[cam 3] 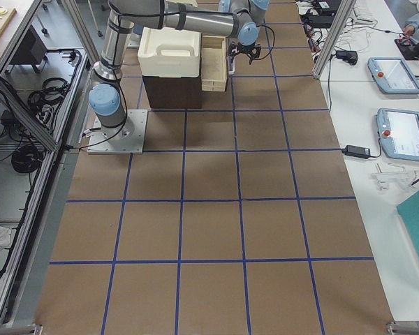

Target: Place scissors in drawer with both arms

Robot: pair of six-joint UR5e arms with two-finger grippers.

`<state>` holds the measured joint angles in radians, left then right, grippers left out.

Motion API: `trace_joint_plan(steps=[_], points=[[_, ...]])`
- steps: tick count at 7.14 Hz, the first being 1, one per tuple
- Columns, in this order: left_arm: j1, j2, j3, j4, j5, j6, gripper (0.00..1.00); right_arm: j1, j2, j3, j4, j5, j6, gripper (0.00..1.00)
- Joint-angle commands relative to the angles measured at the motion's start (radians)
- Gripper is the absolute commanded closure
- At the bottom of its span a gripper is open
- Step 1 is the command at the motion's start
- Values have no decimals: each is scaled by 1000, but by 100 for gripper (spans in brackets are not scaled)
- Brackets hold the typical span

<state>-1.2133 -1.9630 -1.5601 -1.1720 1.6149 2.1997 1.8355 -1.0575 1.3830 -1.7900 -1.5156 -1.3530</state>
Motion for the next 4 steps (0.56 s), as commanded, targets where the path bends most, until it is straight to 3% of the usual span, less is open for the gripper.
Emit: trace_joint_plan(steps=[1, 4], points=[[0, -1, 0, 0, 0, 0, 100, -1, 14, -1, -46, 0, -9, 0], [0, -2, 0, 0, -1, 2, 100, -1, 17, -35, -46, -1, -24, 0]])
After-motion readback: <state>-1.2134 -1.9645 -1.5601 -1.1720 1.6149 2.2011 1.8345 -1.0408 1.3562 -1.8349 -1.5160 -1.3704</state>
